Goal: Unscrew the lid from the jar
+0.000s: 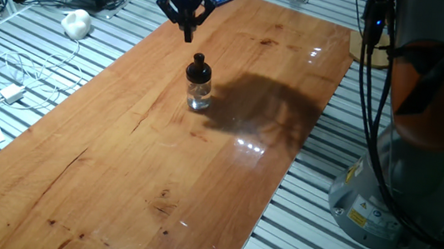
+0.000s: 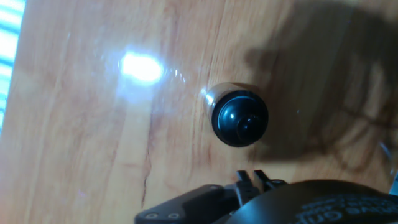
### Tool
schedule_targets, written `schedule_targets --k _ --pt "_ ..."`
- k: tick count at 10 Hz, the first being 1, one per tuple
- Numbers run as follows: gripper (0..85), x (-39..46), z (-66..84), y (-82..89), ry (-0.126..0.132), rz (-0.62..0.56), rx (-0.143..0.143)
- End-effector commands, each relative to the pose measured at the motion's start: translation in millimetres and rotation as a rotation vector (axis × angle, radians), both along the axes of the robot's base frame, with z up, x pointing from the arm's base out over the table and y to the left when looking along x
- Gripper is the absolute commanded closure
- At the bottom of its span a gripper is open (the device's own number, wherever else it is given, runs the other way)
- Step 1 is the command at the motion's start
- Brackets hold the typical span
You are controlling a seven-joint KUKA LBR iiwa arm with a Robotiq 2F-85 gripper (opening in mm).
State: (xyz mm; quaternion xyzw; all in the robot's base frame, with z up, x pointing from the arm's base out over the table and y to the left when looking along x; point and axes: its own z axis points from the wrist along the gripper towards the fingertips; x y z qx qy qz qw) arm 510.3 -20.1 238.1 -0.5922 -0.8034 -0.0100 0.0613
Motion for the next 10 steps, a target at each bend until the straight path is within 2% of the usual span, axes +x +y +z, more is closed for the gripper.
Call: schedule_targets --k 1,2,3,5,7,10 --pt "51.0 -0.1 0.0 0.1 -0.017 -0.029 -0.036" --pt "51.0 -0.1 0.0 0.1 -0.033 -0.062 -0.064" --pt "51.0 -0.1 0.0 0.1 -0.039 -0.069 -0.072" --pt "51.0 -0.1 0.0 0.1 -0.034 -0.066 -0.051" --pt "51.0 -0.1 0.0 0.1 -0.029 -0.066 -0.045" --pt "51.0 -0.1 0.0 0.1 -0.041 -0.061 -0.044"
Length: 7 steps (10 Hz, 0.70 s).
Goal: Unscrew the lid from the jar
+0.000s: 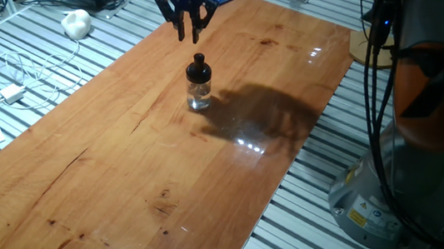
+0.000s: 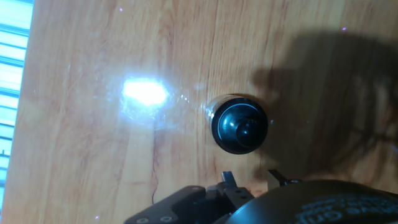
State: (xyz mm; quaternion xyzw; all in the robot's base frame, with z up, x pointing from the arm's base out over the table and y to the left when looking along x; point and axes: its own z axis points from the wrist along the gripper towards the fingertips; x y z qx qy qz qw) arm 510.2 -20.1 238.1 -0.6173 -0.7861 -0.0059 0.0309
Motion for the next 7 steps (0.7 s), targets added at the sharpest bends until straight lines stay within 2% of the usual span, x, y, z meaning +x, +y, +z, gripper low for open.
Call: schedule_targets --k 1,3,7 --pt "51.0 0.0 -0.1 0.0 -0.003 0.0 -0.002" --pt "51.0 0.0 -0.1 0.0 -0.016 0.004 0.006" --pt "51.0 0.0 -0.1 0.0 -0.019 0.001 0.011"
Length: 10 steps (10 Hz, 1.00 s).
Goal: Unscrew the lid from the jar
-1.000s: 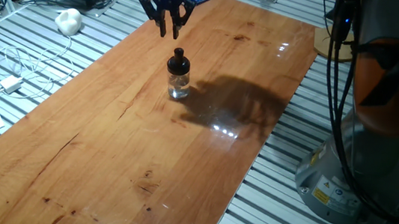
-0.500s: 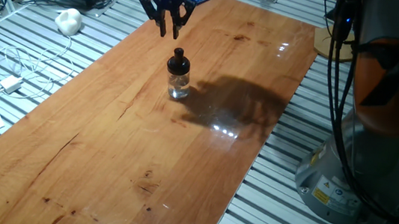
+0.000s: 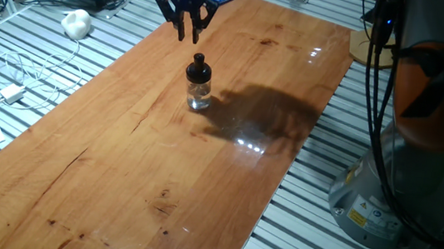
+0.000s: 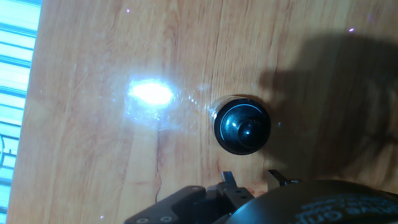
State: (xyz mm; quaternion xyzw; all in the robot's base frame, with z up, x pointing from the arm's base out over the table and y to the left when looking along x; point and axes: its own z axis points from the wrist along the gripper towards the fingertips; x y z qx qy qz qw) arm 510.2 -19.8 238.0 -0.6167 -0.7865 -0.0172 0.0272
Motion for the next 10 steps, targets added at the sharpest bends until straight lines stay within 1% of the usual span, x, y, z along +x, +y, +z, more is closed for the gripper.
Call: schedule_targets --k 1,2,3,4,5,7,10 --pt "51.0 0.0 0.0 -0.2 -0.005 -0.005 -0.002" --pt "51.0 0.0 0.0 -0.2 -0.004 -0.023 -0.027" --pt "51.0 0.0 0.0 -0.2 -0.002 -0.042 -0.046" --pt "51.0 0.0 0.0 -0.2 0.004 -0.052 -0.051" --pt "51.0 0.0 0.0 -0.2 0.009 -0.06 -0.065" --pt "51.0 0.0 0.0 -0.2 0.0 -0.06 -0.057" --pt "51.0 0.0 0.0 -0.2 0.004 -0.065 -0.073"
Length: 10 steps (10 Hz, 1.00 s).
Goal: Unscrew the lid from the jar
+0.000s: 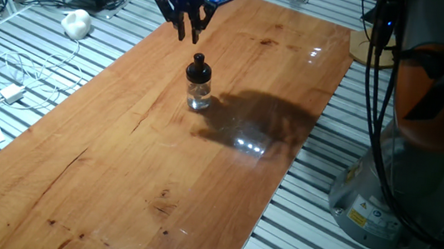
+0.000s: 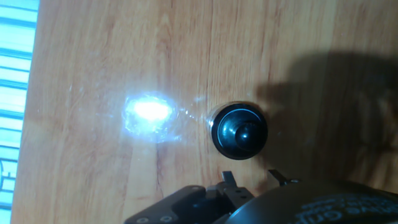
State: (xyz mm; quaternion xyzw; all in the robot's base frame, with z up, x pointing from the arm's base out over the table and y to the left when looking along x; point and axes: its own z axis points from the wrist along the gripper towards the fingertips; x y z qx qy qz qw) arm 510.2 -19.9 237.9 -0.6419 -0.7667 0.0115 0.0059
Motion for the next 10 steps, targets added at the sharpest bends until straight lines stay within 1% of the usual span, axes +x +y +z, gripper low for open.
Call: schedule_targets --k 1,2,3,4,6,8,10 --pt "51.0 0.0 0.1 -0.1 -0.001 0.003 -0.001" --pt "51.0 0.0 0.1 -0.1 -0.004 0.0 -0.002" --pt "51.0 0.0 0.1 -0.1 -0.001 -0.004 -0.005" --pt "34.0 0.0 0.1 -0.1 -0.001 -0.006 -0.007" --pt "34.0 -1.0 -4.4 -6.7 -0.001 -0.001 -0.005" --pt "34.0 -3.1 -8.2 -13.5 0.0 -0.004 0.005" --pt "34.0 -0.7 -15.0 -16.5 -0.006 -0.006 -0.004"
